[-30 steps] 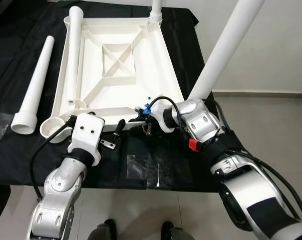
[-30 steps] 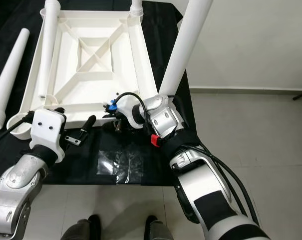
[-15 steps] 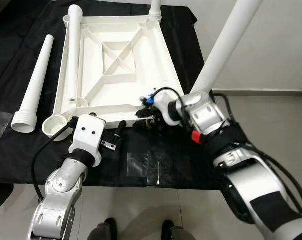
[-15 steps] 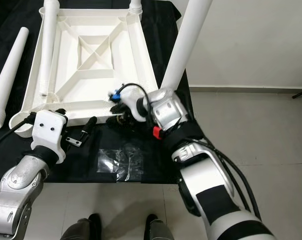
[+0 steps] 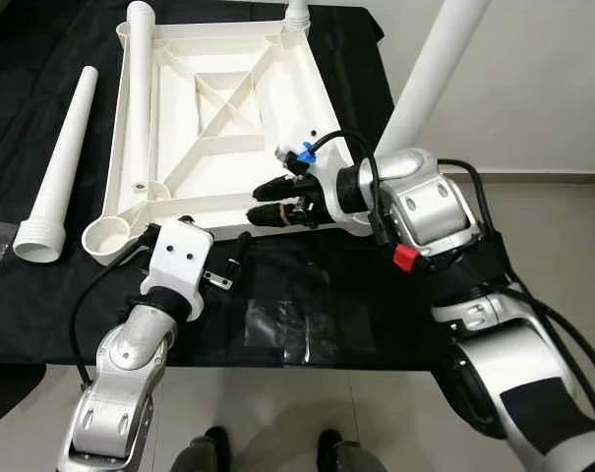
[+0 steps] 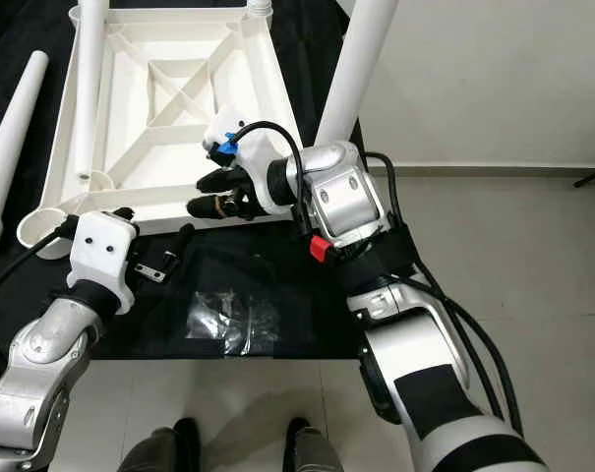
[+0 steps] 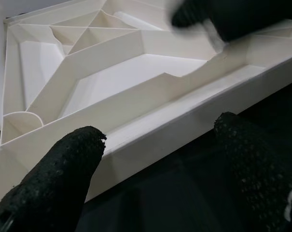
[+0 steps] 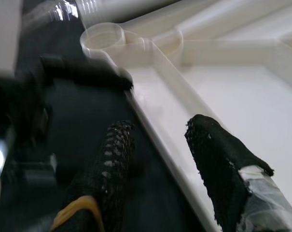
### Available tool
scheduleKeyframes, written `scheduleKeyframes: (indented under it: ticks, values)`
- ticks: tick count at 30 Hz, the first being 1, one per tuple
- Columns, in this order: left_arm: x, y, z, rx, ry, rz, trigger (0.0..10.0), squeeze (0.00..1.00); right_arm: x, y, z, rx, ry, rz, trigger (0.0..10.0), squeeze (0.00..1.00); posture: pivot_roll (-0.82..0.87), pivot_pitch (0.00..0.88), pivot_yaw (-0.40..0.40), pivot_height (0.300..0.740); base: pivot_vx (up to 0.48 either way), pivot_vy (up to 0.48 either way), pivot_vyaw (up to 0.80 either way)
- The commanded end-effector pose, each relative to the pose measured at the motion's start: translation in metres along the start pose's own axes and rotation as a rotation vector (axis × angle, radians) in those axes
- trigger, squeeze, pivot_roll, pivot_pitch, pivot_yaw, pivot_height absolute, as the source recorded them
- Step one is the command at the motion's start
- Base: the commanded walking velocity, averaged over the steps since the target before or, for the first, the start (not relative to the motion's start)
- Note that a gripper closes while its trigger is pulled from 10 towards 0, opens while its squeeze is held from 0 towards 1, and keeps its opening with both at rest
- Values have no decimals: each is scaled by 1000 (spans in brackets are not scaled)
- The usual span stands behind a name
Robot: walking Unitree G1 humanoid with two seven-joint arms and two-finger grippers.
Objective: Building children table
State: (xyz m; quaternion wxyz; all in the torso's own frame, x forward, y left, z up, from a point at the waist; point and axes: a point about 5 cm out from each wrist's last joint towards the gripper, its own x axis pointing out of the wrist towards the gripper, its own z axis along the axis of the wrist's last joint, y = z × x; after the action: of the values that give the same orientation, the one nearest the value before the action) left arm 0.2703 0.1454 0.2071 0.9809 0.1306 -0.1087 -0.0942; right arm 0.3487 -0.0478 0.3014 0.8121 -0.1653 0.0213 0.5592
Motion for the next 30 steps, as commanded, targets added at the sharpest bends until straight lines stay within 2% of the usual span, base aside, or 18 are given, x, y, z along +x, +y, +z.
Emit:
scheduleKeyframes:
  ticks: [1,3,4,5,6,7,10,11,13,14,17,18,21,25,30]
  values:
    - [-2,-1,-3,9,5,-1,10000,0,2,5,5,8,-128,-56,10000,0,70,226,-55,740,0,0,0]
    - [-2,-4,-3,1,1,-2,10000,0,0,8,8,7,-266,-154,10000,0,69,218,-56,740,0,0,0]
    - [-3,-5,-3,-2,-2,-2,10000,0,-2,10,6,91,-325,-202,10000,0,70,210,-54,740,0,0,0]
    - [-3,-5,-3,-2,-2,-2,10000,0,-2,10,6,91,-325,-202,10000,0,70,210,-54,740,0,0,0]
    - [-4,-7,-2,-5,-5,-2,10000,0,-5,13,2,195,-365,-237,10000,0,70,210,-54,740,0,0,0]
    - [-4,-7,-2,-5,-5,-2,10000,0,-5,13,2,195,-365,-237,10000,0,70,210,-54,740,0,0,0]
    - [-7,-12,-4,-49,0,9,10000,0,-21,16,-20,196,-427,-467,10000,0,66,189,-46,740,0,0,0]
    - [-7,-12,-4,-49,0,9,10000,0,-21,16,-20,196,-427,-467,10000,0,66,189,-46,740,0,0,0]
    - [-11,-17,-6,-75,6,3,10000,0,-29,18,-35,230,-439,-575,10000,0,66,182,-48,740,0,0,0]
    - [-11,-17,-6,-75,6,3,10000,0,-29,18,-35,230,-439,-575,10000,0,66,182,-48,740,0,0,0]
    - [-15,-22,-8,-98,17,-9,10000,0,-36,22,-47,249,-458,-624,10000,0,65,173,-50,740,0,319,0]
    - [-18,-26,-12,-112,36,-15,10000,0,-44,25,-62,261,-467,-708,10000,0,61,160,-51,740,0,480,0]
    - [-18,-28,-15,-124,46,-10,10000,0,-51,27,-70,280,-449,-774,10000,0,62,153,-54,740,0,480,0]
    - [-17,-28,-16,-124,50,-8,10000,0,-54,30,-77,265,-418,-808,10000,0,65,146,-54,740,0,480,0]
    - [-14,-26,-16,-104,46,-1,10000,0,-54,41,-90,247,-377,-824,10000,0,67,125,-51,740,0,480,0]
